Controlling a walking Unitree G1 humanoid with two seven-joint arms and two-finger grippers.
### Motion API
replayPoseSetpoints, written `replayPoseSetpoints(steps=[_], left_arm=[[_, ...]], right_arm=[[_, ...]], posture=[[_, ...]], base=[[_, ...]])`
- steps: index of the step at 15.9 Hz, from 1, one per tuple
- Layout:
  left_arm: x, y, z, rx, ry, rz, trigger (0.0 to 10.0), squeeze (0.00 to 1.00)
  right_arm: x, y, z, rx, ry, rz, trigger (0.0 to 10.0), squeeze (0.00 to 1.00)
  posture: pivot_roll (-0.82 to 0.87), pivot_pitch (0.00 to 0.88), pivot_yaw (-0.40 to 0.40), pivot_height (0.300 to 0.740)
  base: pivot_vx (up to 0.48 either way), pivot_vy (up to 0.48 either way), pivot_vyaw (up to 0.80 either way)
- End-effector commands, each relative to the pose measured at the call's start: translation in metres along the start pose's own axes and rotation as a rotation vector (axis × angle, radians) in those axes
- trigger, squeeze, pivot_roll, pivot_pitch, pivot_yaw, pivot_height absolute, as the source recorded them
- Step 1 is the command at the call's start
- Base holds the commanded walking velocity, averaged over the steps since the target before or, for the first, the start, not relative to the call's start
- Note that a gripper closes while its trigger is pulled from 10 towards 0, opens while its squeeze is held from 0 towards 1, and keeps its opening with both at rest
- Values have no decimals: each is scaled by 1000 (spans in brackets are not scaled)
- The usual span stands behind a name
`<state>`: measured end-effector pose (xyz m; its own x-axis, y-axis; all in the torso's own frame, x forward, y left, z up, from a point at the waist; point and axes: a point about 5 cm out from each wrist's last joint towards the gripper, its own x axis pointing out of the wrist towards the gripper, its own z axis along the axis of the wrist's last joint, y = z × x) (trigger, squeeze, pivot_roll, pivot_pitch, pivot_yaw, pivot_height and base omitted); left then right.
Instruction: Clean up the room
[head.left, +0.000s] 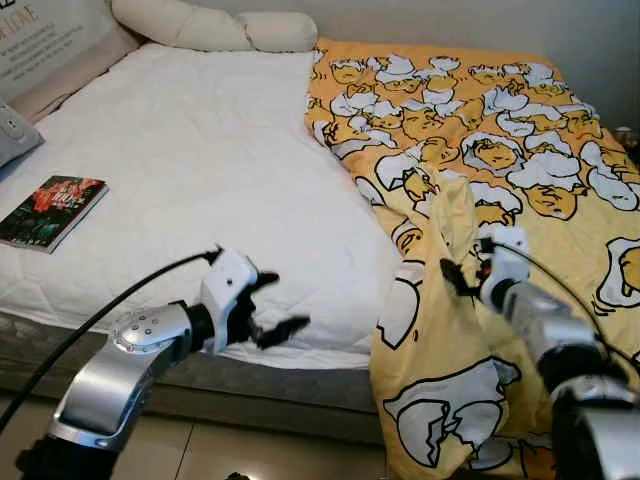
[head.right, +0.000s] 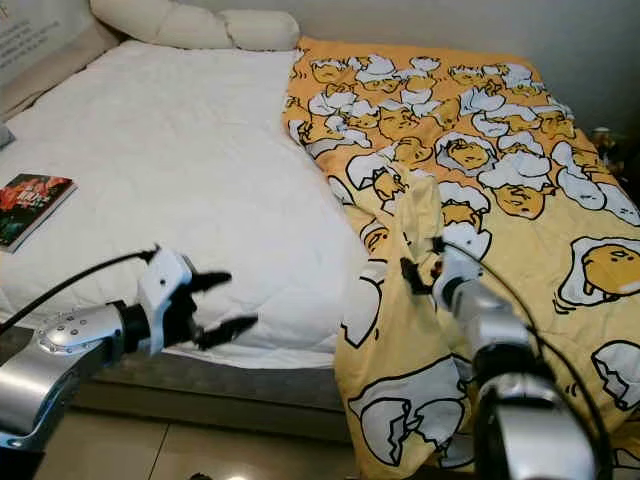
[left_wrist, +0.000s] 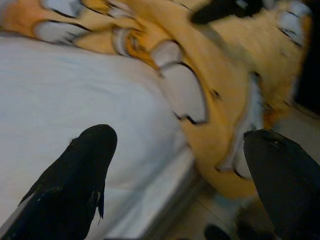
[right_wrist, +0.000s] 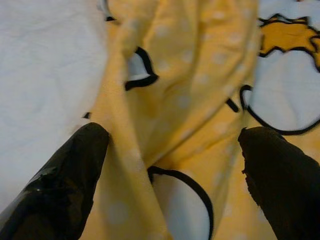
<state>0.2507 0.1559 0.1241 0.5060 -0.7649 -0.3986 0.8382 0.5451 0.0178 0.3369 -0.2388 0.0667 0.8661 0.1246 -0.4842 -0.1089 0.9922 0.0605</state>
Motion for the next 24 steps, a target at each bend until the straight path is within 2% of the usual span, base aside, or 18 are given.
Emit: replayPoseSetpoints(steps=[1, 2, 3, 4, 6, 8, 11, 18, 20, 24], left_arm=[[1, -2, 3, 13, -4, -44, 10000, 969], [0, -3, 2, 21, 11, -75, 10000, 973], [-2, -4, 1, 24, 22, -100, 10000, 969], [-4, -5, 0, 29, 35, -122, 10000, 969], [-6, -6, -1, 33, 49, -148, 10000, 965], [-6, -7, -1, 48, 65, -171, 10000, 965], [-9, -7, -2, 49, 84, -187, 10000, 961], [-16, -7, -4, 49, 119, -215, 10000, 965], [-16, -9, -4, 44, 118, -216, 10000, 961], [-14, -12, -8, 21, 123, -229, 10000, 961]], right_arm=[[0, -1, -4, 19, 7, 25, 10000, 0], [-1, -1, -8, 6, 31, 39, 8588, 0], [-1, -2, -12, 1, 53, 51, 3137, 0], [-1, -2, -16, 3, 69, 71, 0, 0], [-2, 0, -25, 18, 105, 98, 0, 0], [-3, 1, -42, 10, 152, 75, 0, 0], [-2, 7, -50, 28, 164, 76, 0, 0], [-6, -3, -53, 44, 162, 20, 0, 0], [-7, -5, -51, 81, 139, 34, 0, 0], [-8, -3, -53, 95, 144, 86, 0, 0]], posture=[[-48, 0, -30, 740], [-43, 0, -30, 740], [-41, 0, -30, 740], [-36, 0, -30, 740], [-31, 0, -27, 740], [-20, 0, -17, 740], [-10, 0, -1, 740], [4, 0, 20, 740], [1, 0, 14, 740], [-12, 0, -3, 740]], base=[[0, 0, 0], [0, 0, 0], [0, 0, 0], [0, 0, 0], [0, 0, 0], [0, 0, 0], [0, 0, 0], [0, 0, 0], [0, 0, 0], [0, 0, 0]])
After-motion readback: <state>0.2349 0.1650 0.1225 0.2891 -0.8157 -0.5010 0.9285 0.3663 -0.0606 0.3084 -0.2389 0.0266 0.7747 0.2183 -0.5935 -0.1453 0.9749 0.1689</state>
